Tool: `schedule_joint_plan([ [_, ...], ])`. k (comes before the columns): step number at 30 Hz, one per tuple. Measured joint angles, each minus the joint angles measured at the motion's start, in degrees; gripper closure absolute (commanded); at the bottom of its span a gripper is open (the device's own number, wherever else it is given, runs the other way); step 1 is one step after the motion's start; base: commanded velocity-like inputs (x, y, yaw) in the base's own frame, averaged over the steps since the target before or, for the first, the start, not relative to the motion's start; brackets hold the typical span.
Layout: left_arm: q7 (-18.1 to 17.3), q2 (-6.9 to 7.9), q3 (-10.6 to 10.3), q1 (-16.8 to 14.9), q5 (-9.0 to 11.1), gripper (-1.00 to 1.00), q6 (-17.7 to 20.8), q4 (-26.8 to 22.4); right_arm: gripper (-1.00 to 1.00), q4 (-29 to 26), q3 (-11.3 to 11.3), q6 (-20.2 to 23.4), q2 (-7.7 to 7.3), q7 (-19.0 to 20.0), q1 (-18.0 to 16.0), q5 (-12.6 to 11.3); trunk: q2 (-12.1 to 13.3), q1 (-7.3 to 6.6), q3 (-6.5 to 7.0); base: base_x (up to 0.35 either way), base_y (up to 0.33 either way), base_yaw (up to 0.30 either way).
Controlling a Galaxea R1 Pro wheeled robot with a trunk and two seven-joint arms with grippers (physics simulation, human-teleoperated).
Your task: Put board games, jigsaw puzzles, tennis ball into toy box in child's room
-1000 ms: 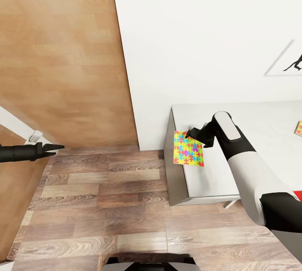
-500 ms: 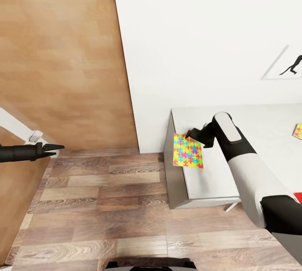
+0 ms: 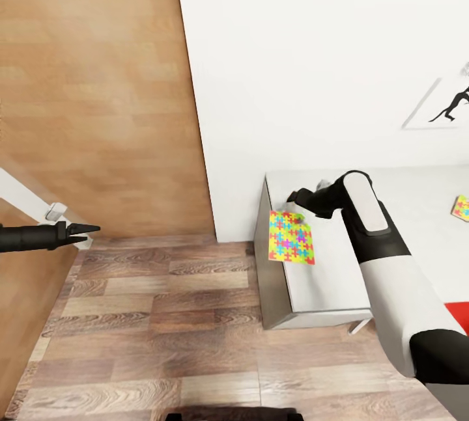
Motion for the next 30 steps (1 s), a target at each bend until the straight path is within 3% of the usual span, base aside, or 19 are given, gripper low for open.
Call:
schedule_joint_plan([
  [16,0.05,-0.3,-0.27,0.22,-0.01,-1.0,-0.39,0.07,-1.0,-12.53,-0.02,0.07,0.09,0.04,3.45,-0.82,0.0,0.0,1.47,0.0,0.0,0.0],
  [23,-0.82,-1.06,-0.38,0.82,0.0,-1.0,-0.54,0.29,-1.0,-19.09,-0.1,0.77,0.15,0.12,7.82,-2.74,0.01,0.0,2.11,0.0,0.0,0.0],
  [30,-5.91,-1.52,-0.4,1.01,-0.13,-1.0,-4.39,0.78,-1.0,-22.75,-0.86,0.99,0.07,0.13,13.97,-3.9,0.01,0.0,2.76,0.0,0.0,0.0],
])
